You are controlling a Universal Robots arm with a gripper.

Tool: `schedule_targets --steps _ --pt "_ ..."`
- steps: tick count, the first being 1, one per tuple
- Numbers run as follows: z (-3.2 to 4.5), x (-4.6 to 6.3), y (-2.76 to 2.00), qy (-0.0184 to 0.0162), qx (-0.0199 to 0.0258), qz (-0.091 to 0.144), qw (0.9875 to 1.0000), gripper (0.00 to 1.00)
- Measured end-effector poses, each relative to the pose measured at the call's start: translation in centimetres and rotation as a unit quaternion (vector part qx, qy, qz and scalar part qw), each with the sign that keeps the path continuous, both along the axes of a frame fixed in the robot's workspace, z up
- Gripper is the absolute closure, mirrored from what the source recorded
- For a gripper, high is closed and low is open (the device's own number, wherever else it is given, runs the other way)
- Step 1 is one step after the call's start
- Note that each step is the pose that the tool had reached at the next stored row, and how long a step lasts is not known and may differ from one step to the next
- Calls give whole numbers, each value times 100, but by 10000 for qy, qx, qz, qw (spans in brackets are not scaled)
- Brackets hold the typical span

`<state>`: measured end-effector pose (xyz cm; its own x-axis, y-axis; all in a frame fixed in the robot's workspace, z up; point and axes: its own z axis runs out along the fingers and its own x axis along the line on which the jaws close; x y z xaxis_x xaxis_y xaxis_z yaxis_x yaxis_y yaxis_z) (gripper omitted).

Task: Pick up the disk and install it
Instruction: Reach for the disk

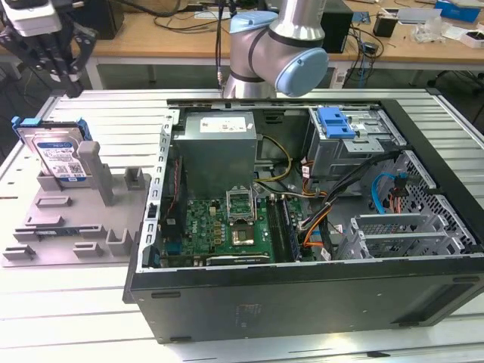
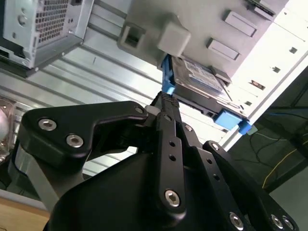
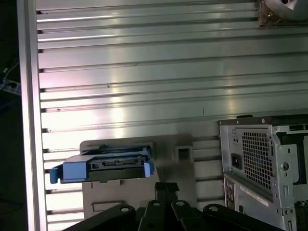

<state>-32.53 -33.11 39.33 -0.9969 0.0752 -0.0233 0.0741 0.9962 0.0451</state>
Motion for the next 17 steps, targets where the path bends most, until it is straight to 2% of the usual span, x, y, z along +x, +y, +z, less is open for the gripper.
schedule_targets --steps 3,10,12,17 --pt "0 -172 39 0 0 0 10000 89" --pt "0 -469 111 0 0 0 10000 89" --pt "0 -625 149 0 0 0 10000 89" --pt "0 -651 157 0 -1 6 10000 89"
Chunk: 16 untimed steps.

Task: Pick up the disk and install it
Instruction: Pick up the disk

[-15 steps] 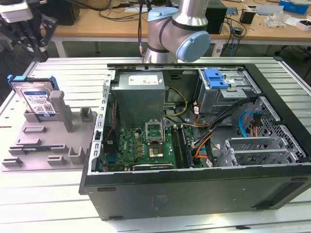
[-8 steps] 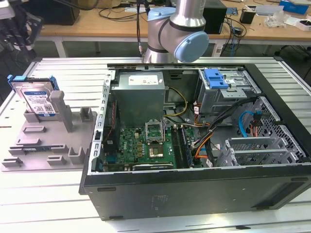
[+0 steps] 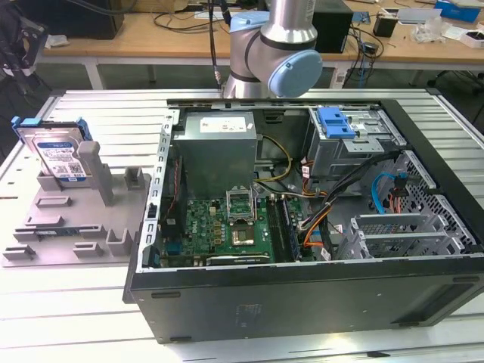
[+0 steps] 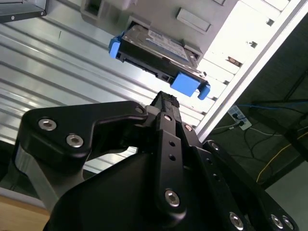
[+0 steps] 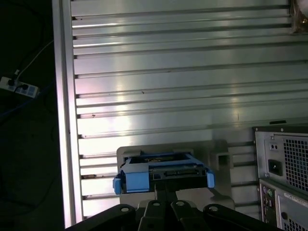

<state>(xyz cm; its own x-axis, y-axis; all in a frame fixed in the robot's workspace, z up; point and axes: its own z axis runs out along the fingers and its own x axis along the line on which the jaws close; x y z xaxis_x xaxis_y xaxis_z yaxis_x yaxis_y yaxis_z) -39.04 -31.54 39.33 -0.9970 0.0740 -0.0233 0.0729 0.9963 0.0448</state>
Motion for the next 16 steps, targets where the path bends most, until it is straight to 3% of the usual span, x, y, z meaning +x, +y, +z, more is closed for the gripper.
schedule_targets --steps 13,16 --pt "-1 0 3 5 0 15 10000 89" --pt "-1 0 3 40 1 464 9989 89"
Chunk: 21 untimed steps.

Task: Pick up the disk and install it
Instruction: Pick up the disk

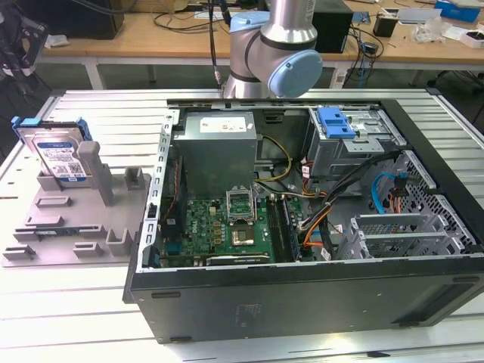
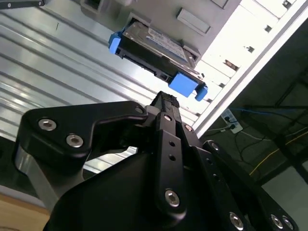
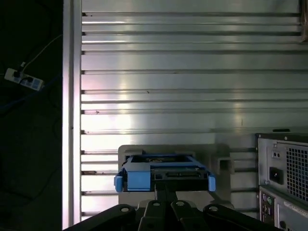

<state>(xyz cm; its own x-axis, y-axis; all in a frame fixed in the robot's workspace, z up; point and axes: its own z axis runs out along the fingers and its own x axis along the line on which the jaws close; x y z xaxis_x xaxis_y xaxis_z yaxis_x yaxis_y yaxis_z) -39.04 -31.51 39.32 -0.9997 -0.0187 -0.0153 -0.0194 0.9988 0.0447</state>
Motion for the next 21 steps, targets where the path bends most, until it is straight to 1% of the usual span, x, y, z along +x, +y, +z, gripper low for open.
schedule_targets --steps 1,2,3,5,7,9,13,16,17,18,19,20,21 --pt "0 0 0 10 0 101 9999 89" --pt "0 0 0 32 -1 265 9996 89" --pt "-1 0 0 60 0 417 9991 89" --pt "-4 0 0 89 0 631 9980 89" --pt "-8 0 0 107 -1 814 9966 89" --pt "-11 1 0 117 -2 962 9953 89" --pt "-14 5 0 136 -2 1188 9928 89" --pt "-16 13 0 153 -2 1331 9910 71" --pt "-17 16 0 161 -2 1380 9903 71" --pt "-18 21 -1 169 -2 1437 9895 64" --pt "-18 26 -1 177 -1 1485 9888 64" --pt "-19 32 -1 187 -1 1548 9878 58" --pt "-20 35 0 191 -1 1598 9870 58"
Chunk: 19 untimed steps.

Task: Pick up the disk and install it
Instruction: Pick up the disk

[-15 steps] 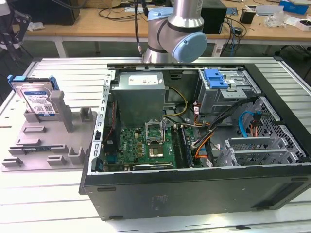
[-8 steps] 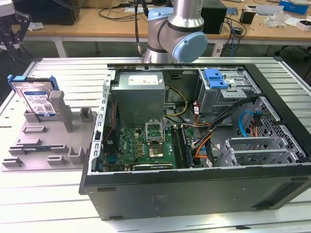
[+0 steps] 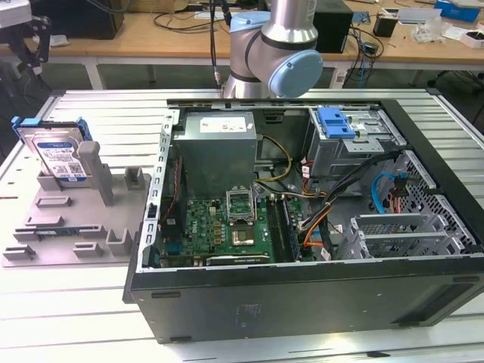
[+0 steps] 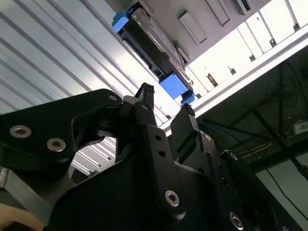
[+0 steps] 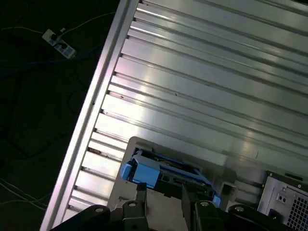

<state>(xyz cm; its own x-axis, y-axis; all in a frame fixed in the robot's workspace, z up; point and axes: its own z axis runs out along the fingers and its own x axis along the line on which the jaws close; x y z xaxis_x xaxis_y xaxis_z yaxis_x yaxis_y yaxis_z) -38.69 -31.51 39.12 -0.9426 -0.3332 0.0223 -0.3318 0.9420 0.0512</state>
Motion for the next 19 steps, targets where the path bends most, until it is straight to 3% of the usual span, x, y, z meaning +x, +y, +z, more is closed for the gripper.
schedule_targets --steps 3,5,9,13,19 --pt "-3 2 0 2 0 294 9996 58" --pt "-7 3 -1 2 0 651 9979 58" --pt "-9 3 -1 2 -1 1015 9948 58" --pt "-10 3 0 2 -4 1423 9898 58" --pt "-12 3 0 3 -32 2044 9789 58"
